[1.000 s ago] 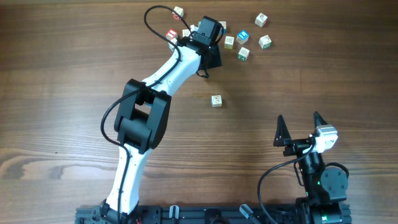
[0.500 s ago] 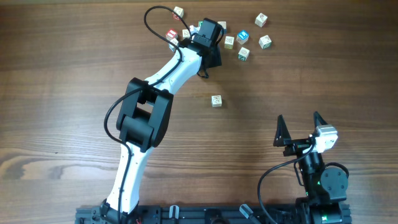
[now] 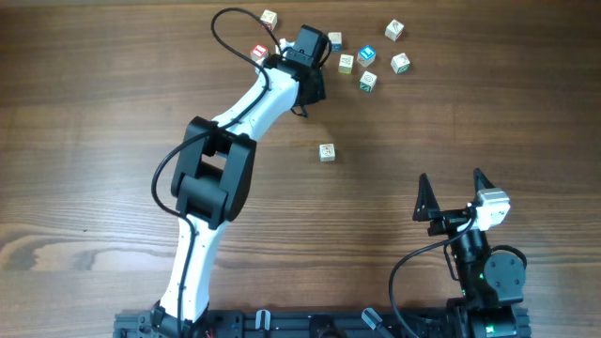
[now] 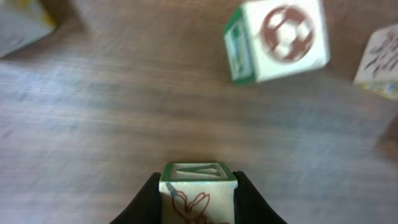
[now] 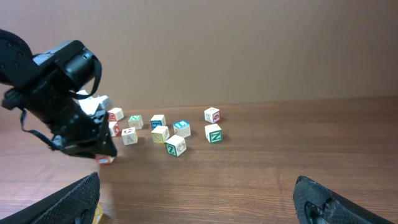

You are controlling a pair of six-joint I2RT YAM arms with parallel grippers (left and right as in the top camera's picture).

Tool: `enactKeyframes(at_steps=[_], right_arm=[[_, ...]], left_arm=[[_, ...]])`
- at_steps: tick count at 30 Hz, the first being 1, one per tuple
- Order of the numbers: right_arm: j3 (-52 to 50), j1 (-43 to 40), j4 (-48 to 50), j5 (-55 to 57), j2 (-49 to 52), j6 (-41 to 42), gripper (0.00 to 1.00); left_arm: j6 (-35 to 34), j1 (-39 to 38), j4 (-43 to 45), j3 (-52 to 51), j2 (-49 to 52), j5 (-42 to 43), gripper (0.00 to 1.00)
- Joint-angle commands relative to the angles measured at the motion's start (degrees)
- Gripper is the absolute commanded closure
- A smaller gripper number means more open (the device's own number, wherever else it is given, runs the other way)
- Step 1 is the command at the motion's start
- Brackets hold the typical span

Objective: Form a tower

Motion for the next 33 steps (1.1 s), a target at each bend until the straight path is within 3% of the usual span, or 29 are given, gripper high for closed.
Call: enactKeyframes(at_steps=[1,7,14,21,24,29,33], right_arm=[[-0.1,-0.2,0.1,-0.7,-0.3,-0.1,0.0],[-0.1,-0.2,0.1,-0.7,-0.3,-0.1,0.0],[-0.1,-0.2,0.1,-0.7,-0.3,-0.1,0.0],[-0.1,-0.2,0.1,-0.7,-0.3,-0.1,0.0],[-0.1,-0.2,0.1,-0.7,-0.3,-0.1,0.0],[-0.1,-0.2,0.1,-0.7,-0.3,-0.1,0.0],[-0.1,-0.2,0.1,-0.7,-0.3,-0.1,0.01]], left_arm=[[0.7,0.1,-3.3,-0.2,-8.7,-0.6,0.84],[0.0,-4.7,-15.8,-0.2,-19.7,-0.5,0.85],[-1.5,-12.8,-24.0,-0.2,-19.9,-0.6,0.87],[-6.5,-15.4,-24.1,-1.7,-19.4,-0.6,0.88],[-10.1,-15.6,-19.6,-5.8,-19.4,-0.5,0.9],[-10.3,-17.8,-14.2,-10.4,-19.4,-0.5,0.96],[-10.2,-20.5,-12.7,-10.5,-19.1,-0.6,0.89]])
